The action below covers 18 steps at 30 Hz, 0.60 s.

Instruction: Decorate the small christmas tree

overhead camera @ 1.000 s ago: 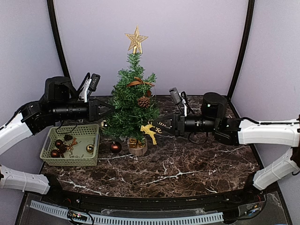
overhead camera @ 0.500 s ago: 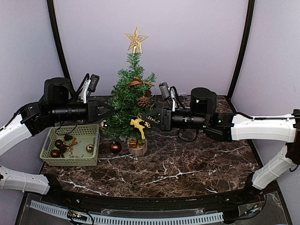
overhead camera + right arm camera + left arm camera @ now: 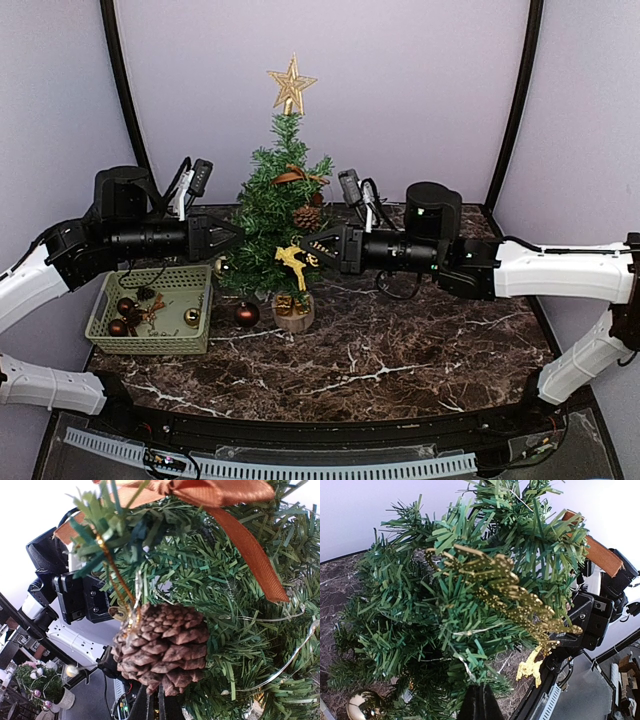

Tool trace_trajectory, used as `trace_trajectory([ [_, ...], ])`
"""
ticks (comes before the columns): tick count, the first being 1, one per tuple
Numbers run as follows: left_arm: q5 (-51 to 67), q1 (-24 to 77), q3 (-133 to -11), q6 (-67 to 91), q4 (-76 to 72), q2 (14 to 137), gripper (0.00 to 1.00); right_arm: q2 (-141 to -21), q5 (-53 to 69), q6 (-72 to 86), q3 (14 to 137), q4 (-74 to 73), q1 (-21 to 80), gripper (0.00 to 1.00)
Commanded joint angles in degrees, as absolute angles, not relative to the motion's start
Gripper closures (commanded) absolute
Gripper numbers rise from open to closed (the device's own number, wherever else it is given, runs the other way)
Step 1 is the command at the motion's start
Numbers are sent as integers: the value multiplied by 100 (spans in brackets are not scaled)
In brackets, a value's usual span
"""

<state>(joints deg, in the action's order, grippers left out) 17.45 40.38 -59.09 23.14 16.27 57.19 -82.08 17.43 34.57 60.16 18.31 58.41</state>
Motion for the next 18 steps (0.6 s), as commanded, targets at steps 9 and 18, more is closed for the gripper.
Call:
trace_trajectory([
  [9,1877,4016,-5836,2290,1436,5625,100,-8311,1325,3346,6310,1590,5921,100],
  [18,2316,4017,-5739,2260,1204,5650,100,-8384,695,2997,6570,1174,6176,100],
])
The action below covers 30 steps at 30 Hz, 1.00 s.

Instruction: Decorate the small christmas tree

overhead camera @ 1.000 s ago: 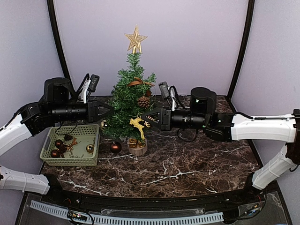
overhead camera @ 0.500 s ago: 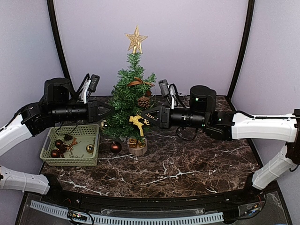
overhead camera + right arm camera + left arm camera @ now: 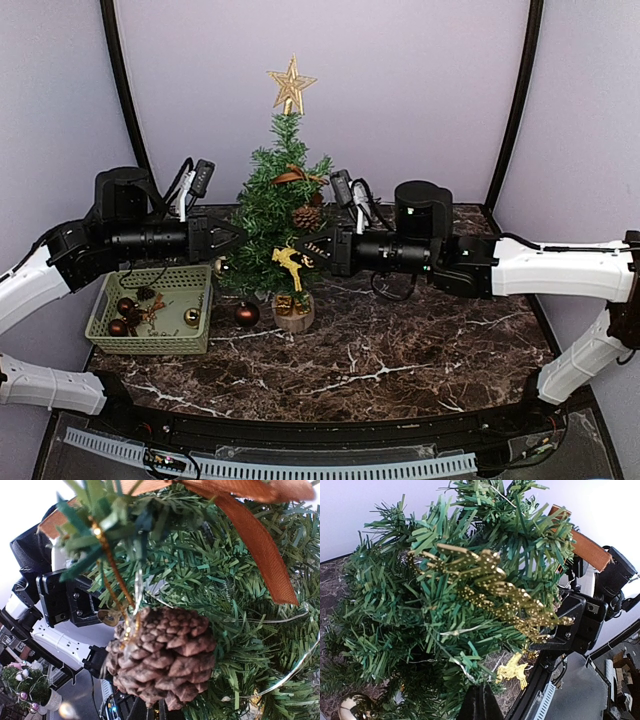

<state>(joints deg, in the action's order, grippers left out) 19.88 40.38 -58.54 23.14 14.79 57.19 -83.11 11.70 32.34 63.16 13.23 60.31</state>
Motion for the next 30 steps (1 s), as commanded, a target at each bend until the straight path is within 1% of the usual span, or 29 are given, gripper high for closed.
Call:
trace_trajectory([
  [1,2331,4017,-5735,2255,1193,5647,100,-8378,612,2970,6574,1155,6197,100],
  [12,2374,4016,-5678,2263,1153,5627,100,-8419,-152,3040,6640,866,6284,100],
  [30,2507,4017,-5616,2268,1060,5672,100,-8637,-24,3145,6610,1518,6284,100],
])
